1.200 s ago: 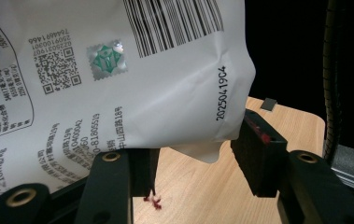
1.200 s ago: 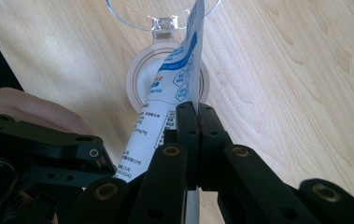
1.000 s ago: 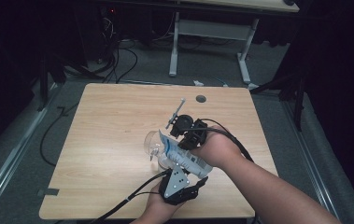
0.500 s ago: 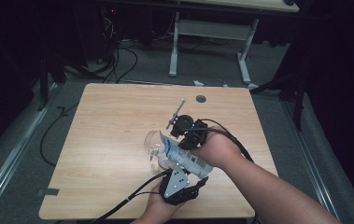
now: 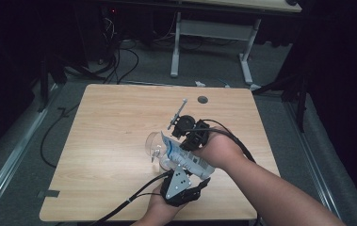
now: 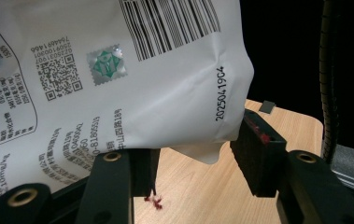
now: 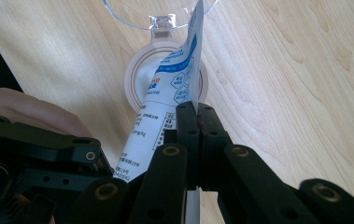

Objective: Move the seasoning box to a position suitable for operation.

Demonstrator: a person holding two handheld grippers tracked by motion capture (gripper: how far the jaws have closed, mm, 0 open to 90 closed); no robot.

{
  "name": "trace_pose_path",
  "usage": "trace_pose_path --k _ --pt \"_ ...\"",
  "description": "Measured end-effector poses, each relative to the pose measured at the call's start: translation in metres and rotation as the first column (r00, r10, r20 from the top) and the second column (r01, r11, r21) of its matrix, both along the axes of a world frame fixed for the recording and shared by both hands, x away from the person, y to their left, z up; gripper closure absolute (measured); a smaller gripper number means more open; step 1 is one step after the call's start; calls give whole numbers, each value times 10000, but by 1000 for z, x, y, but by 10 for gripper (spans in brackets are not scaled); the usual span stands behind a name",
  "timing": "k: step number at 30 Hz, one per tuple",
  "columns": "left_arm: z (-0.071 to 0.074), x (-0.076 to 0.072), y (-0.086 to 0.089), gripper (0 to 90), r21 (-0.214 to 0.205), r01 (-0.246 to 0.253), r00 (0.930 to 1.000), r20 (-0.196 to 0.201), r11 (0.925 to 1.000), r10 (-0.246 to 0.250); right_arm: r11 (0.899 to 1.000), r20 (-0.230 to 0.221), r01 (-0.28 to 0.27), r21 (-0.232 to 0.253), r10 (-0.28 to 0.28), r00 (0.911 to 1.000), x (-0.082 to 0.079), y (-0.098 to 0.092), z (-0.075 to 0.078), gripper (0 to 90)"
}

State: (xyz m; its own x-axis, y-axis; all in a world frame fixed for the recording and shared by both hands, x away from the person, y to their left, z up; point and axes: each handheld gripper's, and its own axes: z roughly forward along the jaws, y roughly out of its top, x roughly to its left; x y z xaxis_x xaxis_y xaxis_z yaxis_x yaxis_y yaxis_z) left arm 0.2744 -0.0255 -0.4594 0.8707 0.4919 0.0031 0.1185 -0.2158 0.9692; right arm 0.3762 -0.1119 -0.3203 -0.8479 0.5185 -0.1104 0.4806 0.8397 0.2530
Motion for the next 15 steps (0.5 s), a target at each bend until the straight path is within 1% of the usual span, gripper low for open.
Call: trace_pose_path --k 7,15 --pt "2 1 0 537 4 7 10000 4 10000 -7 10000 15 -1 69 1 10000 1 0 1 900" --pt "2 1 0 538 -7 12 10000 3 10000 -12 10000 18 -21 43 21 10000 2 0 1 900"
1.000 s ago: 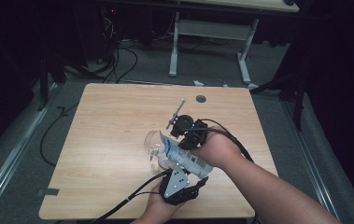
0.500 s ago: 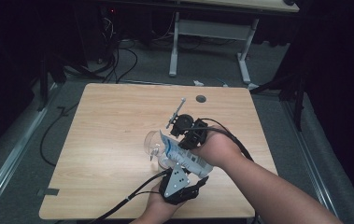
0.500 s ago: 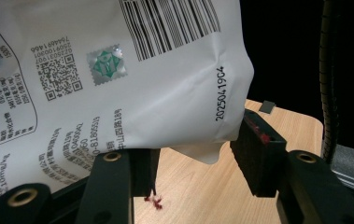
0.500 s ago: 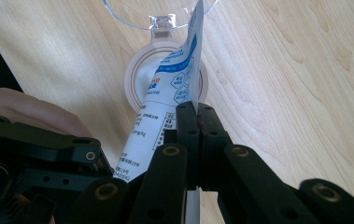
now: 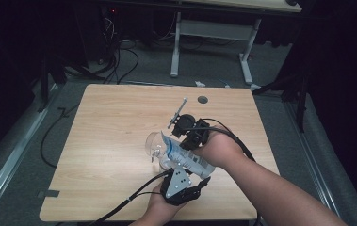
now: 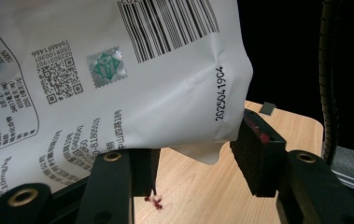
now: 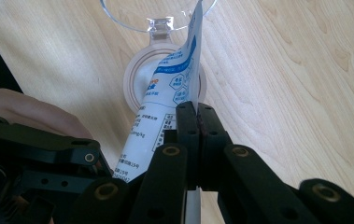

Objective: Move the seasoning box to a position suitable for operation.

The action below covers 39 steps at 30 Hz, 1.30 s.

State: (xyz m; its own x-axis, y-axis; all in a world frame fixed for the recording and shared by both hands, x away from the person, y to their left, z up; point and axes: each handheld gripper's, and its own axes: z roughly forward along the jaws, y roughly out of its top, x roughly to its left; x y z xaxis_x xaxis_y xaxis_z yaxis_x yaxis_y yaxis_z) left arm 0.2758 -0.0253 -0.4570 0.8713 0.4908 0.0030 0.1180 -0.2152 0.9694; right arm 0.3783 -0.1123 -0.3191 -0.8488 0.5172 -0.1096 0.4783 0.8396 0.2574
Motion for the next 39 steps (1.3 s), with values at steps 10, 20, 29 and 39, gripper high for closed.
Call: trace_pose_path --k 10,20,29,39 --pt "1 0 1 539 -24 -10 10000 25 10000 10 10000 22 -12 63 12 10000 0 0 0 900" --pt "2 0 2 540 -43 -28 10000 41 10000 29 9999 20 3 125 -3 10000 1 1 0 900" --pt "3 0 3 541 -44 -57 10000 68 10000 57 10000 48 -24 87 23 10000 1 2 1 900" --pt "3 0 2 542 -133 -68 10000 66 9999 69 9999 70 -33 128 32 10000 1 2 1 899"
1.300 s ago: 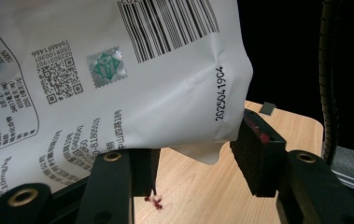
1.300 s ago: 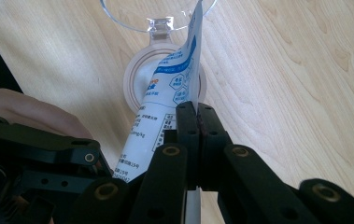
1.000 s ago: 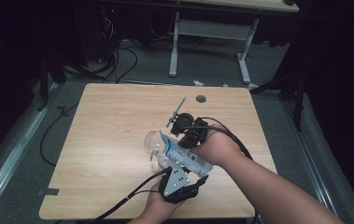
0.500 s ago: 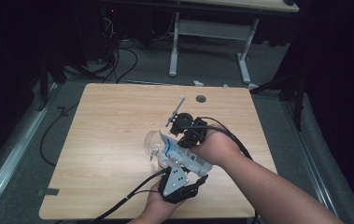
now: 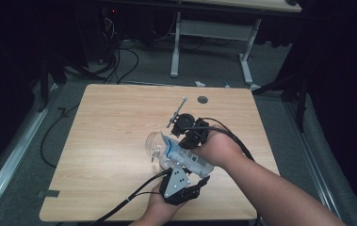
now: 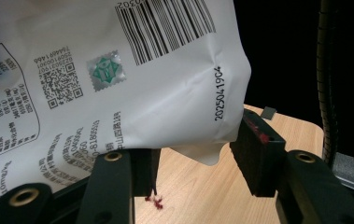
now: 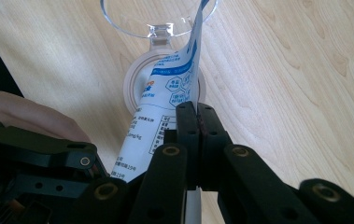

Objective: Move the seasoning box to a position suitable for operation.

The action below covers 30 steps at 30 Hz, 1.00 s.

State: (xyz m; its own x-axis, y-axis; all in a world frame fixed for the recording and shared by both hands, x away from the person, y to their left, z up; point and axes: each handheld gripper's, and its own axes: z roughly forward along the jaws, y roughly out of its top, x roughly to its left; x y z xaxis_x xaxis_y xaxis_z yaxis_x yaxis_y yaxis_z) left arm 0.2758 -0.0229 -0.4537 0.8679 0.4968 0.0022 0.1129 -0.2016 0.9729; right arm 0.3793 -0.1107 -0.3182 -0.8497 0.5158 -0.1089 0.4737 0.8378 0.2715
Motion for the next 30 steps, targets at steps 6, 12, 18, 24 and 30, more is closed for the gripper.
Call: trace_pose_path --k 6,12,18,24,30 --pt "0 1 1 542 -14 -23 10000 -6 10000 23 10000 -3 25 -22 -25 10000 1 1 -1 899" --pt "1 1 1 542 -109 -53 10000 -26 9999 53 10000 44 -25 -37 25 10000 2 2 0 899" --pt "1 1 0 542 -140 -54 10000 -34 9999 54 10000 9 -58 -78 58 10000 2 3 -2 900" --pt "2 1 -1 542 -162 -31 10000 -7 9999 31 10000 37 -53 -81 53 10000 2 2 -1 900" --pt "2 0 -2 543 -146 -28 10000 13 9999 28 10000 -32 -40 -71 40 10000 2 1 -2 900"
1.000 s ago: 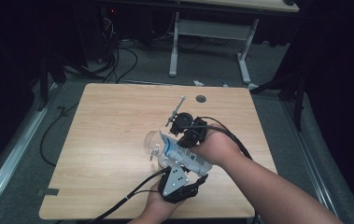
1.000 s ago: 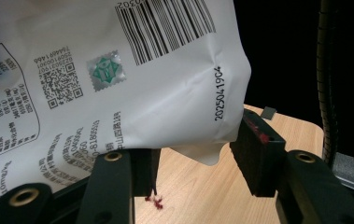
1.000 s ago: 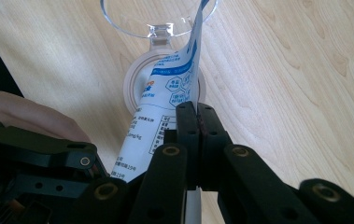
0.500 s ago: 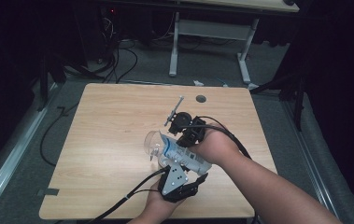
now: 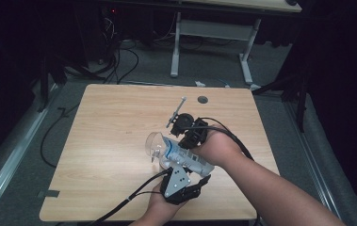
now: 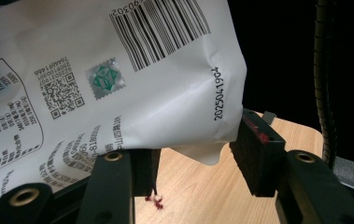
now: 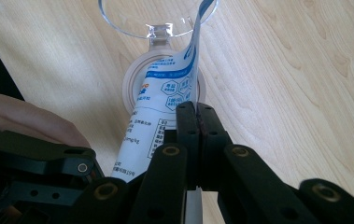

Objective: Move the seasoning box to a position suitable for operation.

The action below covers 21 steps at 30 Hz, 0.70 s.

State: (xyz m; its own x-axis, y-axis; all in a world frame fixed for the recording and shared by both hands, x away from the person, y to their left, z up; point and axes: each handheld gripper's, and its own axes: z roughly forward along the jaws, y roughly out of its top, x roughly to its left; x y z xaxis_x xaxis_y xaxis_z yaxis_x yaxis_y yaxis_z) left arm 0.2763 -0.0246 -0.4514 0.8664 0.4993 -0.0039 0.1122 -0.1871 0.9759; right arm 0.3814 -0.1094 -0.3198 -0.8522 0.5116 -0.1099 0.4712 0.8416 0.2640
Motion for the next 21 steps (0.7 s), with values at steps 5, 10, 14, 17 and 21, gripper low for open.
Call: trace_pose_path --k 5,10,14,17,21 --pt "0 0 0 543 -33 -2 10000 -12 10000 2 10000 14 -7 46 7 10000 0 0 -1 900" --pt "0 0 0 543 -24 8 10000 -5 10000 -8 10000 20 -3 29 2 10000 0 -1 -1 900" --pt "0 0 0 543 -23 -6 10000 8 10000 6 10000 33 4 47 -4 10000 0 -1 -1 899" --pt "1 0 1 544 13 -12 10000 53 10000 12 10000 33 36 79 -37 10000 0 0 -1 899" --pt "1 0 1 544 -50 -44 10000 43 10000 44 9999 46 15 102 -15 10000 1 1 0 899"
